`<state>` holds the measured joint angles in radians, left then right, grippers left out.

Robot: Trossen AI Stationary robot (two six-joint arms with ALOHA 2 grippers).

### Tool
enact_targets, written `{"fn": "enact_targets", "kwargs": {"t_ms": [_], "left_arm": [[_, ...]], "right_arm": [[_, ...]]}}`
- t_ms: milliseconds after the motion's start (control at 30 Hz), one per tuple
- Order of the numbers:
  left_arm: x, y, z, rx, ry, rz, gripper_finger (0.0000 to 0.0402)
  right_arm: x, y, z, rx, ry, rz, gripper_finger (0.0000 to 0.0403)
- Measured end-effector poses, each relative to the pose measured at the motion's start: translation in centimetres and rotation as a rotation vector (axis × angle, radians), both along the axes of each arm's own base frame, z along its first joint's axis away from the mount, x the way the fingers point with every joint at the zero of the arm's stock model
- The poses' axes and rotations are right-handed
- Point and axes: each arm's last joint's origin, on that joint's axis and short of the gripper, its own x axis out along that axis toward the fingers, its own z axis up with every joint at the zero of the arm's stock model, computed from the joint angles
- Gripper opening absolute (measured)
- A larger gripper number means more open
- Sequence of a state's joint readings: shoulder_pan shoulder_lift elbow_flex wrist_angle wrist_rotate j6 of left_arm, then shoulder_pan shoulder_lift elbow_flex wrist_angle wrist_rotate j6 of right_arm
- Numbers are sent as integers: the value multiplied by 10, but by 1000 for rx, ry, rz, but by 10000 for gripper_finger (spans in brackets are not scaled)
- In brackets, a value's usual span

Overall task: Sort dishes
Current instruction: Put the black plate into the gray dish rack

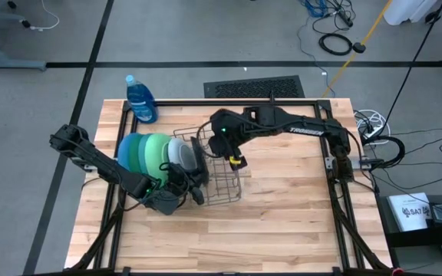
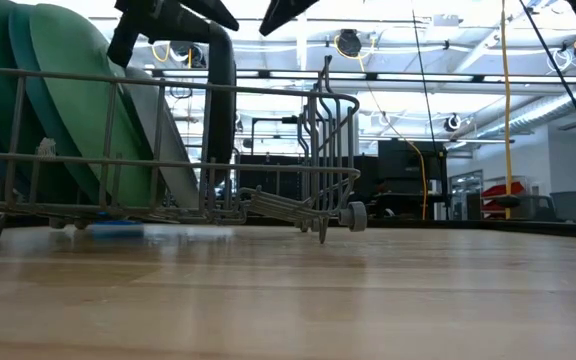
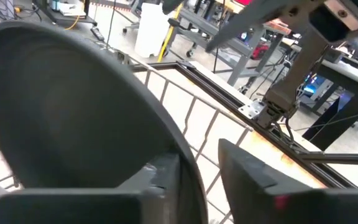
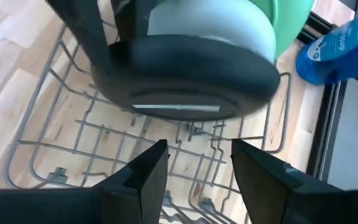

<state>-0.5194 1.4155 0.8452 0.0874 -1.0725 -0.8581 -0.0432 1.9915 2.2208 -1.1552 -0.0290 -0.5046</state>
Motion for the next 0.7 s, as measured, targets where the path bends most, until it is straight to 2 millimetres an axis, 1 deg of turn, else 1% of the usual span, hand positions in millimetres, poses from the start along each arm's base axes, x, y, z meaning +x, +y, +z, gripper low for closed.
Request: {"fn": "enact_targets", "kwargs": {"t_ms": [167,233,333,433,500,600,700], "left_arm": [[0,0,0,2,1,1,168],[0,0,0,3,1,1,181],[0,0,0,18,13,-7,186],[0,0,0,19,19,-22,186],[0,0,0,21,21,-23,179],[0,-1,0,18,23,-31,152],[0,-1,0,14,25,-41,111]], "right_arm": [[0,-1,0,2,2,6,171],[-1,-1,-1,2,12,4,171],[-1,-1,-1,6,17,6,171],[-2,0,-1,37,26,29,171],[-3,0,-2,40,33,31,171],[-4,0,-2,42,41,29,171],[-4,0,-2,43,42,27,171]]}}
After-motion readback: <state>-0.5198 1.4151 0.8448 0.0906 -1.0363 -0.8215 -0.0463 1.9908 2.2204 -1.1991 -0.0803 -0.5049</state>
